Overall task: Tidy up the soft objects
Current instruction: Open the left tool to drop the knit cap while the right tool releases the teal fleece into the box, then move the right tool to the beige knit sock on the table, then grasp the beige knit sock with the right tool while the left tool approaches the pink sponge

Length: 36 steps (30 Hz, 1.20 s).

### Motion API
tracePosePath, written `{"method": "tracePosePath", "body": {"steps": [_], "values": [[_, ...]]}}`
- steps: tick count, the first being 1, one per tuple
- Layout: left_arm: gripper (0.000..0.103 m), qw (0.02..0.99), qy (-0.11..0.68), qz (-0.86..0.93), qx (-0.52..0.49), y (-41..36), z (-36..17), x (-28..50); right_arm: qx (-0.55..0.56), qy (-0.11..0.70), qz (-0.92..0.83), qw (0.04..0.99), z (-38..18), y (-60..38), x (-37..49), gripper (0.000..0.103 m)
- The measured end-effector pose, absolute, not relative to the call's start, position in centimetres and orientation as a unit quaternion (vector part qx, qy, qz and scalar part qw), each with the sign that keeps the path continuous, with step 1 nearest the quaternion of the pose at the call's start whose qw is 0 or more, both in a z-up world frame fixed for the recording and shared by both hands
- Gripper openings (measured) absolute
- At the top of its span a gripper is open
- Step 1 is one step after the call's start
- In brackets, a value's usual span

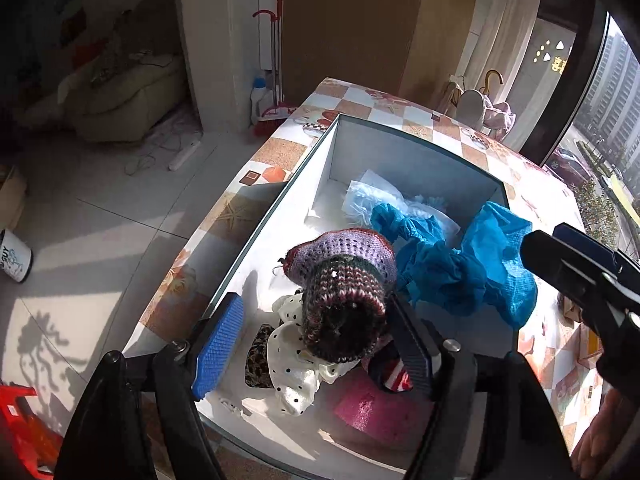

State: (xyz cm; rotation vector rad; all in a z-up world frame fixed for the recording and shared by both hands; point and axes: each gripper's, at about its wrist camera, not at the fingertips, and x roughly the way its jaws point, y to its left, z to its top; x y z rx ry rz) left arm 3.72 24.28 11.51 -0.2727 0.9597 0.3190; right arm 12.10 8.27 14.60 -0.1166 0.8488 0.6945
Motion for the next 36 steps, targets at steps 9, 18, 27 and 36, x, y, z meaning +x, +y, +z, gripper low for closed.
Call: {"method": "tracePosePath", "body": {"steps": [9,18,27,36], "values": [[0.077,0.894,0.431,0.046,-0.111,17.0,13.7,2.7,-0.033,0.400,0.186,0.897,13.5,-2.6,14.9,0.068],[0.077,0.886,0.458,-0.048,-0.057,6.9,12.7,3.9,-0.048,0.471,0.029,0.881,9.0,-12.2,20.9,0.068],[0.077,0.872,0.485,-0.039,-0.048,6.6,11.3,2.5,-0.109,0.544,-0.033,0.831,2.8,-11.2,24.3,0.068],[0.077,0.870,0.488,-0.053,-0.044,5.2,11.0,2.5,-0.050,0.515,0.036,0.855,3.6,-13.3,20.0,0.015]]}}
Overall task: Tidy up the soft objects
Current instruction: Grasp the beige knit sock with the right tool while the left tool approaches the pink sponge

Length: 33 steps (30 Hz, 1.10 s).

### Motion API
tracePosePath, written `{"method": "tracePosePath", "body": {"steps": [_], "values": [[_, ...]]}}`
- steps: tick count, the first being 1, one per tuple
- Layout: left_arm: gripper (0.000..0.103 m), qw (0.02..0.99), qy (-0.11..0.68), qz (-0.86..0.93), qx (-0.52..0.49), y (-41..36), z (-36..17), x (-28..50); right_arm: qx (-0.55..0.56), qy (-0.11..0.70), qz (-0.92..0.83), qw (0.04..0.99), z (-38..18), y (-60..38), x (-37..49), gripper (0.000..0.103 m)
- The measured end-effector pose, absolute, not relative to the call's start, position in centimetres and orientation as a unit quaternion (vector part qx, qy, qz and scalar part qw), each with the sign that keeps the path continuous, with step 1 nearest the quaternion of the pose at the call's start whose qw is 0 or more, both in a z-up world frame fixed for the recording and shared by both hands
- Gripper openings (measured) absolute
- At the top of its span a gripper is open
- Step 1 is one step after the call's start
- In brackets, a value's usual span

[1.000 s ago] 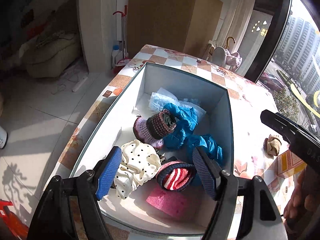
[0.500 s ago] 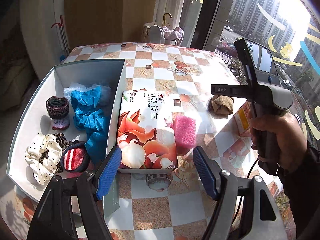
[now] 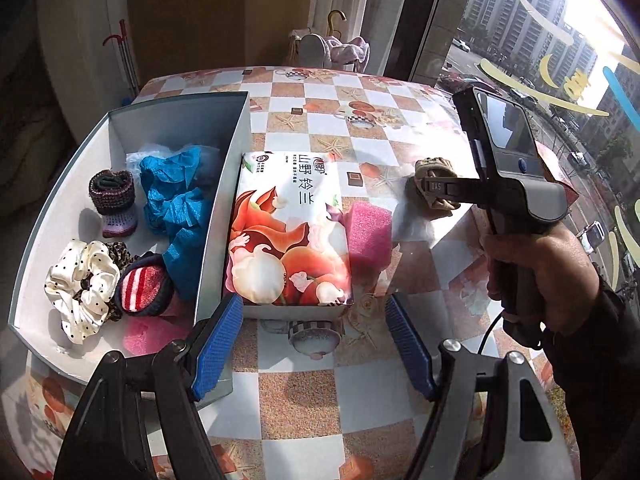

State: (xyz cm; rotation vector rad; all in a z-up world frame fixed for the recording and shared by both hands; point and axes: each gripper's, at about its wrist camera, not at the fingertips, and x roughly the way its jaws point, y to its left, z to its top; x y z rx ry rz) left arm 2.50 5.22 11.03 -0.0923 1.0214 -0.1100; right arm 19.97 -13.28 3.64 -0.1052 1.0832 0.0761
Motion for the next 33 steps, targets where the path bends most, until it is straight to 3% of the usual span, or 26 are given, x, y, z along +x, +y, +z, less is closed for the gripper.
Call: {"method": "tracePosePath", "body": {"steps": [7,11,20,25,27,33], "values": [[0.077,0.868,0.486,-0.099,-0.006,0.3,10.7,4.0,-0.015,0.444,0.110,0.889,8.1,-16.1,7.5,0.015],[0.077,0.864,0.488,-0.116,0.033,-3.8,9.8,6.4,-0.020,0.450,0.079,0.889,6.8,-19.2,2.8,0.015],[0.077,0.835,0.530,-0.028,0.145,-8.8,4.4,12.7,0.020,0.468,0.068,0.881,4.2,-22.0,1.2,0.016],[0.079,0.821,0.551,-0.013,0.149,-8.7,2.1,14.2,0.024,0.467,0.075,0.881,4.1,-22.2,1.3,0.016],[0.087,0.824,0.545,-0.003,0.153,-8.6,1.6,14.6,0.024,0.468,0.074,0.880,3.9,-22.2,1.4,0.016],[0.087,0.827,0.540,-0.031,0.154,-10.2,1.8,14.4,0.022,0.472,0.071,0.878,3.5,-22.4,0.5,0.016]]}}
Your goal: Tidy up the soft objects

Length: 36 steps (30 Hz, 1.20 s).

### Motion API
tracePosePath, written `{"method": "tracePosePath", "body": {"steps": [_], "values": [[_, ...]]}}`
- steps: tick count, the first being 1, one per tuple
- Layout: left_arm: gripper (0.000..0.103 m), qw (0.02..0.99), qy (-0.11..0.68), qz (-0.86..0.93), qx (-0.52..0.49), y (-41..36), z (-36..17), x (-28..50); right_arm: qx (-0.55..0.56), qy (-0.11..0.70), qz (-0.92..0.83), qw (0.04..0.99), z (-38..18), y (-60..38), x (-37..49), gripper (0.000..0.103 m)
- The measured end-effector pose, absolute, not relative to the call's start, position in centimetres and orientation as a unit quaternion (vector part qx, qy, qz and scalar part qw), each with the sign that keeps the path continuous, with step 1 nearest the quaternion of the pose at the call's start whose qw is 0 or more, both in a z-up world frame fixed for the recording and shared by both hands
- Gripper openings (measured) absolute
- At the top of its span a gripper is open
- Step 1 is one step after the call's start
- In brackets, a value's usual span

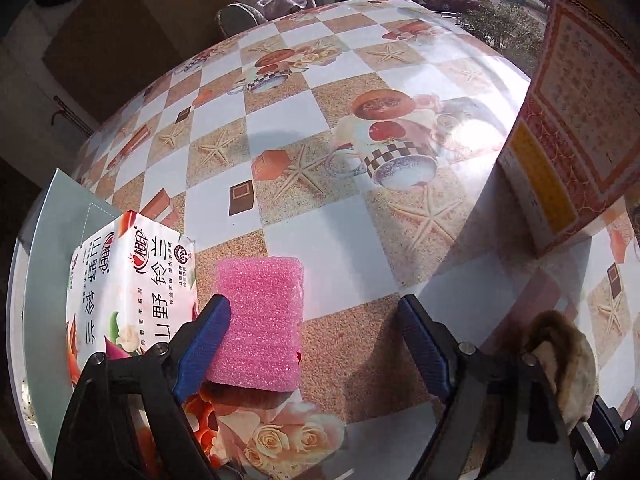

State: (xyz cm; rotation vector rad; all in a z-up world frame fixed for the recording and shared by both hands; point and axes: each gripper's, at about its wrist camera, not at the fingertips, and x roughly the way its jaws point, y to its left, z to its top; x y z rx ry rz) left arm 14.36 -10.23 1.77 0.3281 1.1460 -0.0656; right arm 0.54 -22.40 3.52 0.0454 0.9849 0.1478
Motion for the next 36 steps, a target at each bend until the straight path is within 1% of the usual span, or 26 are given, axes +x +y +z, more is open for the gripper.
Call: {"method": "tracePosePath", "body": {"steps": [5,8,11,12,13,14,15,16,17,18,24,25,27,30,31,32,33,34,35,36], "values": [[0.088,0.827,0.541,-0.032,0.146,-10.2,1.9,14.4,0.016,0.472,0.072,0.879,3.8,-22.3,0.0,0.016],[0.088,0.834,0.536,-0.035,0.123,-9.4,2.8,13.9,0.012,0.462,0.079,0.883,4.6,-22.2,-0.3,0.016],[0.089,0.828,0.545,-0.023,0.131,-9.2,2.3,14.6,0.006,0.457,0.088,0.885,5.0,-21.9,0.1,0.016],[0.090,0.820,0.555,-0.017,0.138,-9.2,1.7,14.9,-0.001,0.460,0.091,0.883,4.9,-21.8,0.5,0.016],[0.094,0.821,0.551,-0.010,0.148,-9.3,1.6,15.0,-0.006,0.463,0.094,0.881,4.8,-21.6,0.7,0.017],[0.094,0.821,0.553,-0.014,0.143,-9.2,1.6,15.0,-0.010,0.464,0.096,0.880,4.8,-21.5,1.0,0.018],[0.095,0.820,0.555,-0.017,0.136,-9.2,1.6,15.1,-0.011,0.464,0.098,0.881,4.7,-21.5,1.2,0.029],[0.095,0.820,0.556,-0.017,0.136,-9.3,1.6,15.1,-0.009,0.464,0.102,0.880,4.8,-21.5,1.4,0.053],[0.096,0.820,0.555,-0.016,0.138,-9.4,1.5,15.2,-0.008,0.462,0.104,0.881,4.8,-21.6,1.5,0.067],[0.097,0.821,0.554,-0.017,0.138,-9.5,1.5,15.1,-0.008,0.457,0.109,0.883,4.9,-21.6,1.6,0.075],[0.097,0.814,0.560,-0.023,0.151,-10.3,1.5,14.9,0.026,0.454,0.149,0.878,5.9,-21.5,2.2,0.075],[0.100,0.815,0.559,-0.023,0.151,-10.3,1.5,15.0,0.025,0.460,0.149,0.875,5.7,-21.1,2.5,0.075],[0.102,0.813,0.567,-0.022,0.134,-10.0,1.3,15.5,0.011,0.466,0.153,0.871,5.2,-20.2,3.2,0.075],[0.102,0.811,0.571,-0.018,0.128,-9.9,1.3,15.7,-0.018,0.485,0.155,0.860,3.5,-18.3,4.5,0.075],[0.102,0.812,0.569,-0.022,0.129,-10.0,1.3,15.6,-0.025,0.494,0.148,0.857,2.8,-17.8,5.0,0.073],[0.101,0.815,0.564,-0.026,0.132,-10.1,1.4,15.3,-0.023,0.497,0.146,0.855,2.3,-17.6,5.2,0.067],[0.096,0.819,0.556,-0.025,0.137,-10.2,1.5,15.1,-0.016,0.506,0.149,0.849,1.9,-17.6,5.4,0.048],[0.088,0.823,0.550,-0.024,0.141,-10.2,1.6,14.9,-0.011,0.505,0.148,0.850,1.9,-17.7,5.3,0.039],[0.083,0.826,0.543,-0.019,0.150,-10.2,1.8,14.7,-0.009,0.499,0.150,0.853,2.0,-17.8,5.0,0.038],[0.070,0.827,0.538,-0.009,0.161,-10.2,2.0,14.5,-0.009,0.497,0.156,0.854,2.2,-18.0,4.6,0.031]]}}
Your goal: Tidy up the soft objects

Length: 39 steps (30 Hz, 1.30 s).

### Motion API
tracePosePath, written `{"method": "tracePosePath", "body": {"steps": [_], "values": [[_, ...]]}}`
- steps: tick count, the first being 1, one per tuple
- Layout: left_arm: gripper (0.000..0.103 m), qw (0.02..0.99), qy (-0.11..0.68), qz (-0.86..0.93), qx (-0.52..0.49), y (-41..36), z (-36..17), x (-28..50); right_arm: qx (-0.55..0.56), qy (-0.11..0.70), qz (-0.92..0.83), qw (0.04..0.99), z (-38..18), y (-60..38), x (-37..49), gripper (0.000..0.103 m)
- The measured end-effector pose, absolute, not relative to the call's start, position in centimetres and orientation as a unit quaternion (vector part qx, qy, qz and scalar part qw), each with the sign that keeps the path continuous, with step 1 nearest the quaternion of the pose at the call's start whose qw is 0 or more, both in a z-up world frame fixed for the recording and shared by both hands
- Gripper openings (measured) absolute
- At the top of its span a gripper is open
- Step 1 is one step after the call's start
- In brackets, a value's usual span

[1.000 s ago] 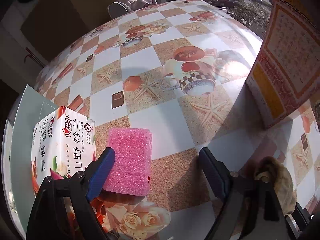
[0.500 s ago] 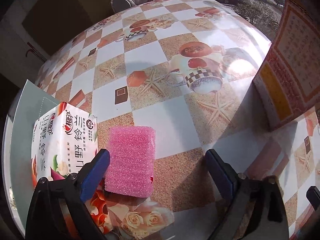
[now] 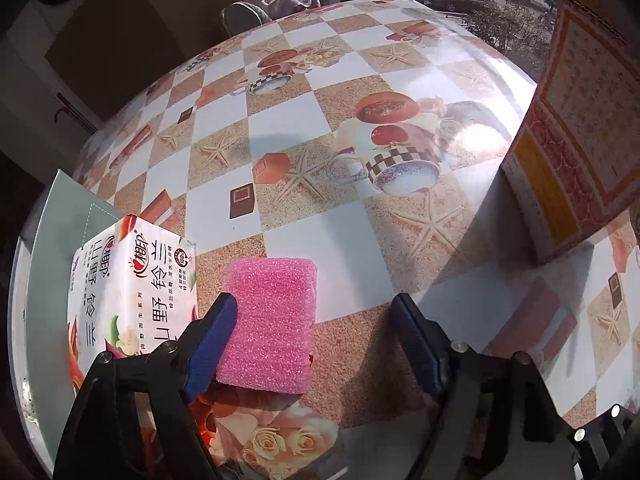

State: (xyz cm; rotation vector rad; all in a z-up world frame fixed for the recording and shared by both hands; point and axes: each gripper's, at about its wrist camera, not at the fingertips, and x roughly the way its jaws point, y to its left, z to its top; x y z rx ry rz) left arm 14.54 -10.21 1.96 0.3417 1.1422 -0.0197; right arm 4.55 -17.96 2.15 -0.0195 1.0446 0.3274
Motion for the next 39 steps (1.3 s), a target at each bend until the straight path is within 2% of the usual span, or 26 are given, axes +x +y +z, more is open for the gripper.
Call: {"method": "tracePosePath", "body": {"steps": [1,2,6,7,12,14,15,16,21,24,26,27,35,39], "values": [[0.053,0.828,0.533,0.003,0.173,-10.2,2.1,14.4,-0.009,0.495,0.157,0.854,2.2,-18.2,4.1,0.029],[0.044,0.830,0.527,0.014,0.182,-10.0,2.3,14.2,-0.007,0.495,0.155,0.855,2.3,-18.4,3.6,0.029],[0.024,0.836,0.520,0.004,0.176,-9.8,3.2,11.8,0.013,0.491,0.146,0.859,2.7,-19.9,1.1,0.029],[0.022,0.838,0.515,0.006,0.180,-9.9,3.4,11.0,0.016,0.493,0.141,0.859,2.6,-20.3,0.7,0.029],[0.023,0.855,0.483,0.014,0.186,-10.2,4.9,8.2,0.024,0.494,0.129,0.860,2.4,-21.3,0.2,0.029],[0.047,0.857,0.475,0.022,0.199,-10.4,5.0,8.5,0.028,0.494,0.127,0.859,2.4,-21.4,0.4,0.029],[0.078,0.857,0.473,0.033,0.202,-10.3,4.9,9.0,0.029,0.495,0.126,0.859,2.3,-21.3,0.6,0.029],[0.096,0.855,0.474,0.044,0.204,-10.1,4.6,9.5,0.028,0.495,0.126,0.859,2.3,-21.3,0.8,0.029],[0.096,0.825,0.526,0.003,0.204,-10.8,1.6,11.3,0.029,0.493,0.125,0.860,2.0,-21.2,0.8,0.029],[0.096,0.830,0.527,0.006,0.183,-10.6,1.6,11.7,0.032,0.494,0.125,0.860,2.1,-21.4,0.7,0.029],[0.071,0.828,0.540,-0.003,0.153,-10.3,1.9,11.6,0.031,0.494,0.124,0.860,2.1,-21.5,0.6,0.029],[0.051,0.830,0.533,0.011,0.166,-10.4,2.1,11.1,0.029,0.493,0.124,0.860,2.1,-21.5,0.5,0.029],[0.051,0.837,0.540,-0.037,0.078,-6.5,4.3,5.2,-0.011,0.489,0.122,0.864,2.3,-20.5,0.2,0.029],[0.051,0.837,0.538,-0.035,0.092,-4.4,3.7,1.5,-0.020,0.490,0.120,0.863,1.8,-20.1,0.2,0.029]]}}
